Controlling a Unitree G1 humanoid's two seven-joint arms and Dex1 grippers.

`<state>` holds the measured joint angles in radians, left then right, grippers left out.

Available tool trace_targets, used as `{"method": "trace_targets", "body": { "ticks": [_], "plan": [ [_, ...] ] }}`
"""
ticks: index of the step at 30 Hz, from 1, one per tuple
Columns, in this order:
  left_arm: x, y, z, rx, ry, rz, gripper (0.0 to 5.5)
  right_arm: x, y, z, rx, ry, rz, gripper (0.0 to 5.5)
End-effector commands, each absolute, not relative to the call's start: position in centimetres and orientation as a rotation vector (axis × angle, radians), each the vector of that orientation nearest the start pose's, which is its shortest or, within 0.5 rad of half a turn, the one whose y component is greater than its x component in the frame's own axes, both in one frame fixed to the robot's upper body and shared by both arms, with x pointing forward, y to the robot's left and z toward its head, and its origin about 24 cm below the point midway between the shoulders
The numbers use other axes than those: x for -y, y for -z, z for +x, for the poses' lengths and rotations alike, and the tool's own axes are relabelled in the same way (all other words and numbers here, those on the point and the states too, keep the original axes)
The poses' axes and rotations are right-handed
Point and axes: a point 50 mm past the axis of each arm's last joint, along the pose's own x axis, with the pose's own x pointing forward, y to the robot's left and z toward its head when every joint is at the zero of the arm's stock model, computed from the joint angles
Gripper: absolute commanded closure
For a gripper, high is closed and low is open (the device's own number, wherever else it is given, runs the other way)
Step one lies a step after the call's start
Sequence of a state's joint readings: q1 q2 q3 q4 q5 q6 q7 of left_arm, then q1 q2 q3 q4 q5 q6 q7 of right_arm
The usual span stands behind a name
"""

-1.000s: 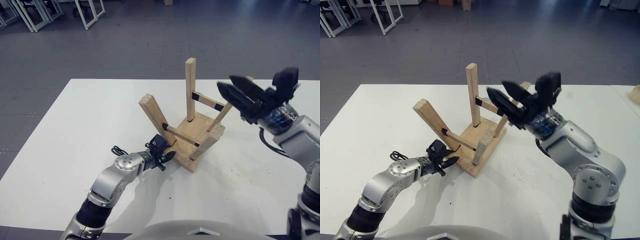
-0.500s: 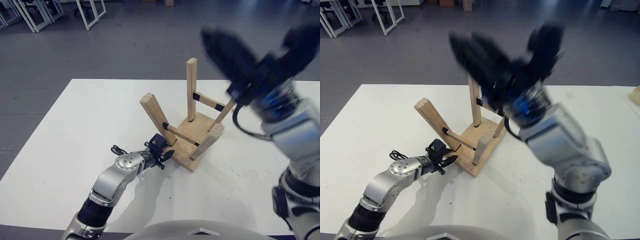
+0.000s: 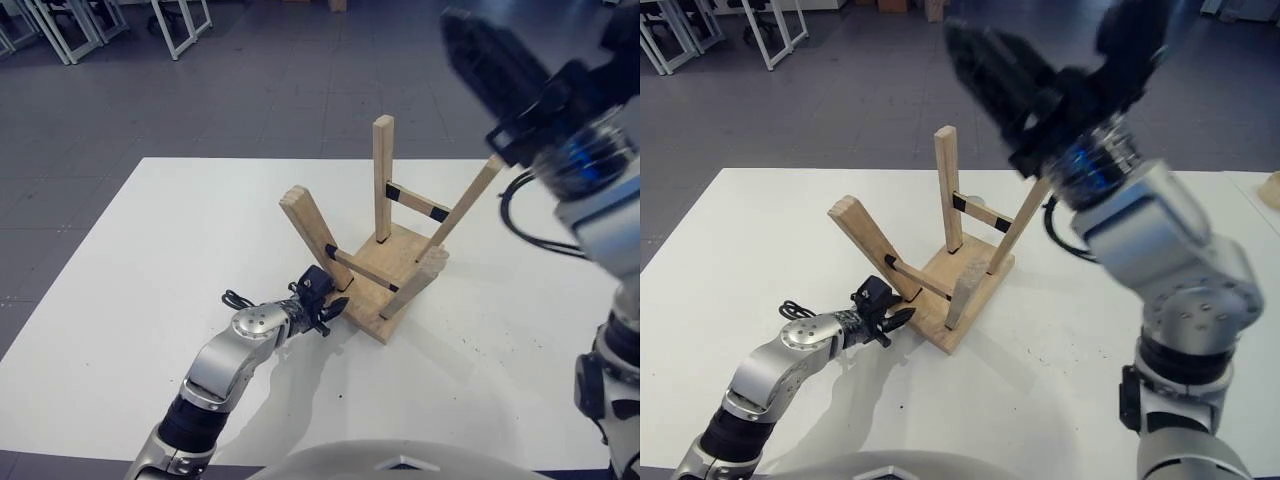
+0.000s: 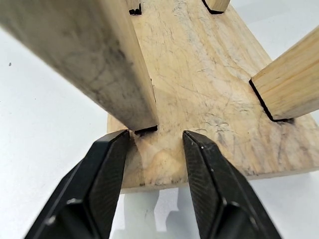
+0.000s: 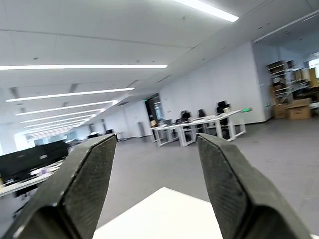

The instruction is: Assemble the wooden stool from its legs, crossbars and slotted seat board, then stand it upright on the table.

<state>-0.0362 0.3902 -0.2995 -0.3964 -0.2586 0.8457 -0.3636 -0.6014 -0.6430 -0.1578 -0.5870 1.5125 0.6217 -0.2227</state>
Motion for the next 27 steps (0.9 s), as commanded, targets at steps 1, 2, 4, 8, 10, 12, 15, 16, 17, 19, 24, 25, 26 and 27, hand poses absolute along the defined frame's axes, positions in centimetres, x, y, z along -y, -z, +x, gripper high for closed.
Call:
{"method": "trace_targets", "body": {
  "ticks": [1, 2, 4, 8, 10, 12, 15, 16, 17, 19, 24, 25, 26, 27],
  "plan": [
    [-13.8, -3.3, 20.7, -0.683, 0.652, 0.134, 3.52, 17.5, -21.8, 24.3, -0.049, -0.676, -0.021, 2.58],
    [-14.3, -3.8, 20.7, -0.677, 0.664, 0.119, 3.52, 18.4, -19.0, 24.0, -0.165, -0.678, -0.187, 2.58],
    [-15.6, -4.9, 20.5, -0.669, 0.694, 0.076, 3.52, 19.6, -15.4, 23.2, -0.304, -0.714, -0.361, 2.58],
    [-18.8, -6.7, 20.6, -0.665, 0.677, 0.006, 3.52, 19.1, -12.9, 22.6, -0.332, -0.786, -0.419, 2.58],
    [-20.3, -6.8, 20.8, -0.682, 0.639, 0.021, 3.52, 18.2, -12.1, 21.8, -0.354, -0.854, -0.425, 2.58],
    [-21.5, -6.9, 20.8, -0.695, 0.604, 0.038, 3.52, 16.7, -12.1, 21.2, -0.349, -0.947, -0.414, 2.58],
    [-23.0, -7.3, 21.1, -0.694, 0.561, 0.059, 3.52, 13.3, -13.6, 20.7, -0.291, -1.125, -0.385, 2.58],
    [-23.5, -7.6, 21.4, -0.684, 0.541, 0.067, 3.52, 11.9, -14.2, 21.0, -0.253, -1.172, -0.365, 2.58],
    [-24.1, -7.9, 21.8, -0.668, 0.513, 0.071, 3.52, 10.2, -15.0, 21.7, -0.199, -1.202, -0.341, 2.58],
    [-24.9, -8.8, 22.8, -0.632, 0.477, 0.09, 3.52, 6.3, -16.3, 24.2, -0.083, -1.201, -0.309, 2.58],
    [-23.9, -10.0, 23.5, -0.584, 0.501, 0.098, 3.52, 5.3, -16.0, 25.7, -0.07, -1.112, -0.244, 2.58],
    [-23.7, -10.0, 23.4, -0.578, 0.507, 0.087, 3.52, 6.4, -15.9, 25.5, -0.084, -1.093, -0.243, 2.58],
    [-23.6, -10.0, 23.3, -0.572, 0.504, 0.076, 3.52, 7.3, -15.8, 25.2, -0.098, -1.078, -0.235, 2.58],
    [-23.5, -10.1, 23.2, -0.566, 0.511, 0.059, 3.52, 8.1, -15.9, 24.8, -0.107, -1.069, -0.222, 2.58]
  ]
}}
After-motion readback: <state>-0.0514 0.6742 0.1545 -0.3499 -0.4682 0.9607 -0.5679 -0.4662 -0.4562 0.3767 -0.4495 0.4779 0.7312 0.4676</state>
